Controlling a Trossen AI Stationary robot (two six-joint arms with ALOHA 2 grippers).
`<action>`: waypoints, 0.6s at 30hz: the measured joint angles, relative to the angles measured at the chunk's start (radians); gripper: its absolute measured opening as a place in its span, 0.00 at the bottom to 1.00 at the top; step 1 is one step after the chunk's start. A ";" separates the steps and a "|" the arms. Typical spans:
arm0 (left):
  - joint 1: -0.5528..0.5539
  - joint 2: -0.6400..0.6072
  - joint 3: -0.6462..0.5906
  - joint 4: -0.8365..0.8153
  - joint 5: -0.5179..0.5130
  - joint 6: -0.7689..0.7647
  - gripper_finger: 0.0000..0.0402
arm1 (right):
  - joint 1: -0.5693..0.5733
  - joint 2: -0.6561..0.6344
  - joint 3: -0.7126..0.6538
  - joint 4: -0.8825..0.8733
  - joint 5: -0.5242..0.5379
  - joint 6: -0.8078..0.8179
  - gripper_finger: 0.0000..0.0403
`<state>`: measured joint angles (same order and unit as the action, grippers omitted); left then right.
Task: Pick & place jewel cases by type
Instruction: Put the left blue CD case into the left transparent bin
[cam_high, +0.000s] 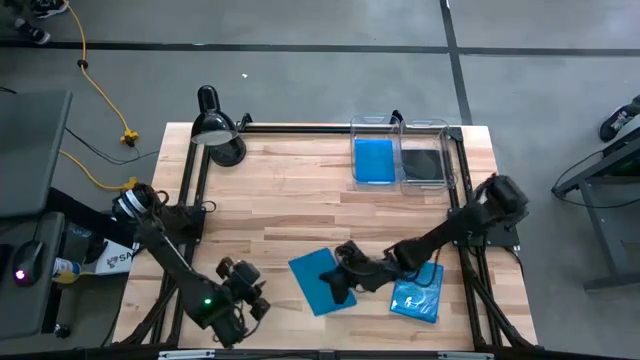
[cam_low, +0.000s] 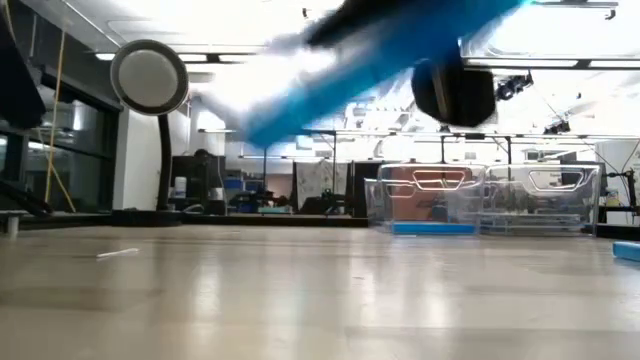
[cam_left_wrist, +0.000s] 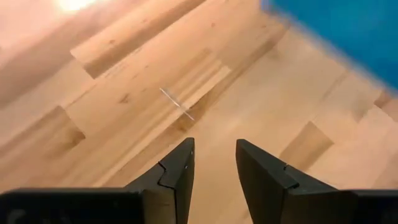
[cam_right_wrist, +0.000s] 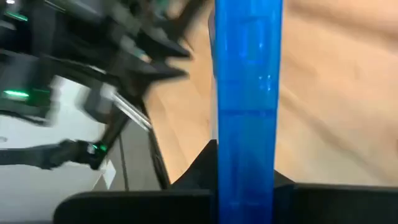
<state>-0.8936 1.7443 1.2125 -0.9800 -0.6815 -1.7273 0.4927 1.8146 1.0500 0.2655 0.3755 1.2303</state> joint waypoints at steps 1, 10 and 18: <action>-0.010 -0.007 0.000 -0.017 -0.009 -0.002 0.29 | 0.000 -0.030 0.000 -0.006 0.018 -0.035 0.01; -0.022 -0.018 0.001 -0.015 -0.059 -0.004 0.29 | 0.000 -0.360 0.000 -0.022 0.182 -0.452 0.00; -0.022 -0.018 0.002 -0.018 -0.171 0.020 0.29 | 0.034 -0.620 0.001 -0.009 0.203 -0.807 0.00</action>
<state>-0.9155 1.7264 1.2140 -0.9982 -0.8529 -1.7074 0.5268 1.1946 1.0512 0.2565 0.5785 0.4237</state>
